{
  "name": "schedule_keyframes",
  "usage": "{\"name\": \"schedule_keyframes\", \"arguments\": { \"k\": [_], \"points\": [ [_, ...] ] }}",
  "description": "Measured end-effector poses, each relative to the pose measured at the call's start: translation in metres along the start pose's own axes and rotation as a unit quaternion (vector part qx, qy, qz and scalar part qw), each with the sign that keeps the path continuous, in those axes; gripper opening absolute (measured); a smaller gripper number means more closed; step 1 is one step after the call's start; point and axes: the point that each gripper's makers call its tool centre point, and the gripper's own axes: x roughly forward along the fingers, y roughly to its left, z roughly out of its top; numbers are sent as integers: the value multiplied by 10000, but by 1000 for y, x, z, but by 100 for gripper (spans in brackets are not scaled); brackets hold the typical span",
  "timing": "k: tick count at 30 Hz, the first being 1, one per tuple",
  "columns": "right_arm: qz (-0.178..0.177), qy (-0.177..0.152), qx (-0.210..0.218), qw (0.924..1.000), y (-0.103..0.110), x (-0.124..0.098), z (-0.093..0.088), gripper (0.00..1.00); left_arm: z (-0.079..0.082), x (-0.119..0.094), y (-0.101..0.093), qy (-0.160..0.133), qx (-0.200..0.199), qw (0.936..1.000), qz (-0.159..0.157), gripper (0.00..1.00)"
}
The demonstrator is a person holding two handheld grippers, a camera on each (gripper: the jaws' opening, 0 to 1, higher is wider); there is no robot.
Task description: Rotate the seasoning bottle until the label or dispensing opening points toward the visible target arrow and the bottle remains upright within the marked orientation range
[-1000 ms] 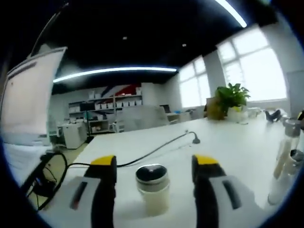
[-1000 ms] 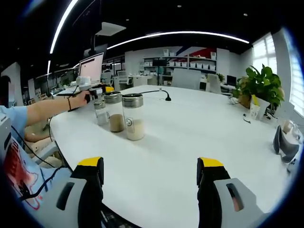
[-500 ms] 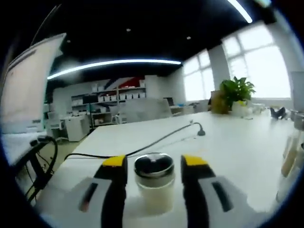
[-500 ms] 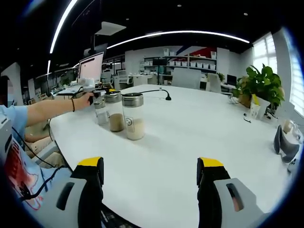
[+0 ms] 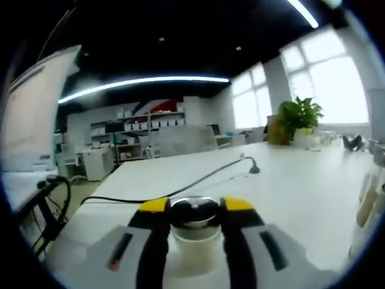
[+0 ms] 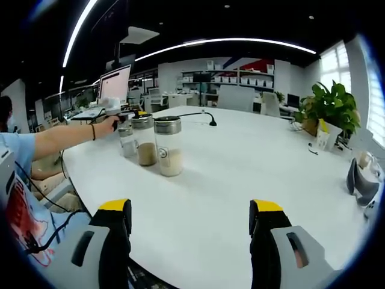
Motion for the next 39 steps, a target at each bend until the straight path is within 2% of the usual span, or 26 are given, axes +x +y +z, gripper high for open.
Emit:
{"name": "schedule_keyframes", "arguments": {
  "k": [5, 9, 16, 22, 26, 30, 34, 36, 38, 39],
  "points": [
    [26, 27, -3, 10000, 2, 2, -1, 82, 6, -4, -11, 11, 230, 9996, -152, 34],
    [37, 18, -20, 10000, 3, 2, 0, 82, 22, -13, -12, -160, 183, 9994, -260, 34],
    [20, 24, -20, 10000, 3, 2, 0, 82, 43, -30, -5, -266, -3, 9993, -245, 34],
    [25, 23, -20, 10000, 3, 2, 0, 82, 60, -53, -14, -366, 60, 9988, -308, 34],
    [25, 49, -28, 10000, 4, 3, -1, 82, 72, -73, -23, -583, -332, 9967, -465, 34],
    [54, 37, -60, 10000, 7, 3, 0, 82, 71, -89, -33, -522, 149, 9974, -482, 34],
    [36, 50, -54, 10000, 6, 3, -1, 82, 70, -106, -48, -518, 175, 9968, -582, 34],
    [22, 51, -54, 10000, 5, 3, -1, 82, 68, -113, -53, -498, 119, 9967, -629, 34],
    [24, 46, -58, 10000, 5, 3, 0, 82, 65, -123, -59, -480, -120, 9972, -568, 34],
    [31, 49, -62, 10000, 6, 2, 0, 82, 65, -128, -65, -516, -66, 9968, -600, 34]
  ]
}}
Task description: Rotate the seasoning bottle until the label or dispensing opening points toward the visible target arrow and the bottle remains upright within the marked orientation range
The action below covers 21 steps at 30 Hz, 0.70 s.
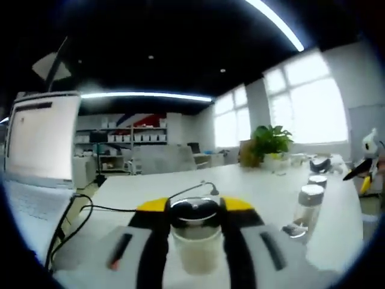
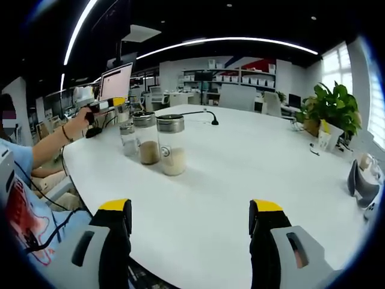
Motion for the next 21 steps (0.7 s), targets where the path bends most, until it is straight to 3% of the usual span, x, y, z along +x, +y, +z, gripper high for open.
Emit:
{"name": "schedule_keyframes", "arguments": {
  "k": [1, 3, 11, 21],
  "points": [
    [2, -4, -7, 10000, 0, 0, 0, 82, 4, -3, -7, -135, 229, 9996, -80, 34],
    [3, -9, -1, 10000, 1, 0, 0, 82, 2, -12, -15, -97, 461, 9989, 52, 34],
    [-13, -12, -36, 10000, 1, -2, 1, 82, -15, -28, -41, -85, 604, 9981, -70, 34],
    [-4, 16, -16, 10000, 1, 0, -1, 82, -39, -37, -49, -64, 69, 9999, -38, 34]
  ]
}}
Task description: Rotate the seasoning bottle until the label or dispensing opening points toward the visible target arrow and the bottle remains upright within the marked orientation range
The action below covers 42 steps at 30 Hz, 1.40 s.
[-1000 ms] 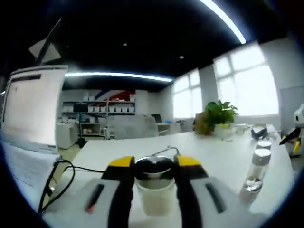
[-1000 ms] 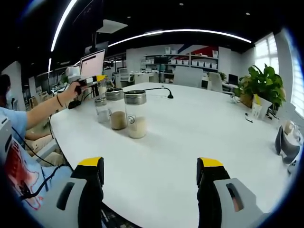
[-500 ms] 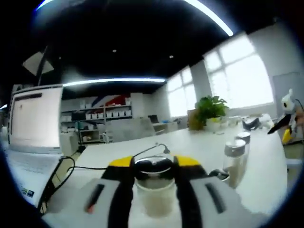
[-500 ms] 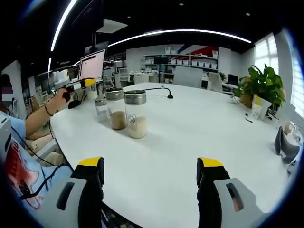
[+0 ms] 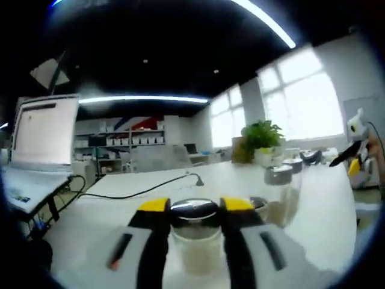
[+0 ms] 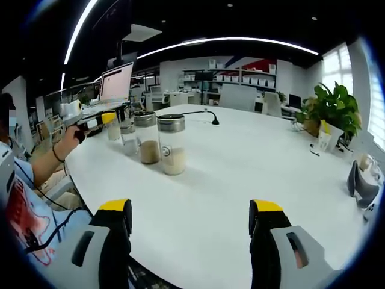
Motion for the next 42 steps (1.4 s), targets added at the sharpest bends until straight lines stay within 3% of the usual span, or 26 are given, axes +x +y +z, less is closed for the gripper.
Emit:
{"name": "schedule_keyframes", "arguments": {
  "k": [7, 17, 24, 28, 34, 35, 37, 40, 42],
  "points": [
    [-16, -15, -32, 10000, 0, -1, 1, 82, -13, 0, 5, 118, -28, 9998, 142, 34],
    [-43, 1, -77, 10000, -1, -4, 0, 82, -21, 1, -4, 177, 4, 9998, 56, 34],
    [-15, 6, -75, 10000, 0, -2, 0, 82, -28, -2, 1, 209, -138, 9995, 204, 34],
    [-10, 21, -65, 10000, 0, -1, 0, 82, -29, -4, -3, 272, 37, 9993, 272, 34],
    [14, 19, -105, 9999, 3, -1, 0, 82, -31, -4, 1, 180, -322, 9989, 287, 34],
    [13, 21, -113, 9999, 3, -1, 0, 82, -36, -5, 0, 344, -339, 9986, 235, 35],
    [-1, 32, -115, 9999, 3, -1, 0, 82, -38, -5, 0, 514, -79, 9984, 199, 45],
    [-26, 49, -99, 9999, 0, 0, -1, 81, -34, -6, -8, 438, -454, 9980, -3, 71],
    [-28, 62, -92, 9999, 0, 0, -1, 81, -30, -10, -4, 404, -477, 9980, -15, 75]
  ]
}}
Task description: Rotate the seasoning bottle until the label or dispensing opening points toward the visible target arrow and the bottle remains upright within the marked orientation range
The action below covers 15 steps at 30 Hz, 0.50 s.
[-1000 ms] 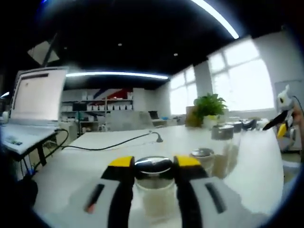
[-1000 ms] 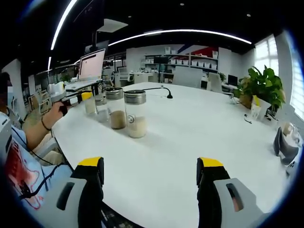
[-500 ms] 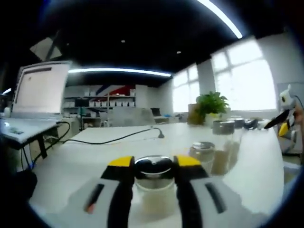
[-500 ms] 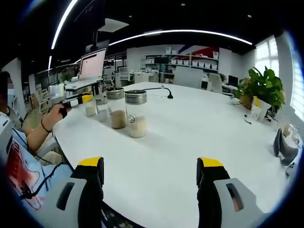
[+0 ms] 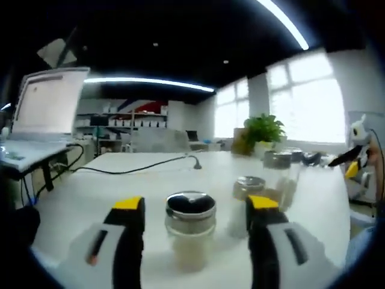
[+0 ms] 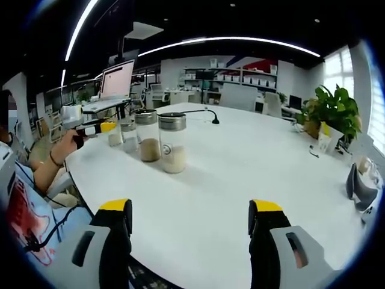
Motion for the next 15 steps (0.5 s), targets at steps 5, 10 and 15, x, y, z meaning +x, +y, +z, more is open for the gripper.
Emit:
{"name": "schedule_keyframes", "arguments": {
  "k": [5, 10, 15],
  "points": [
    [26, 25, -12, 10000, 0, 1, -1, 81, 3, -10, 8, 133, 109, 9995, -250, 68],
    [3, 2, -47, 10000, 0, -2, 0, 81, 11, -14, 6, 44, -443, 9935, -1045, 55],
    [7, 41, -47, 10000, 1, 0, -1, 81, 10, -13, 5, 225, -344, 9892, -1404, 46]
  ]
}}
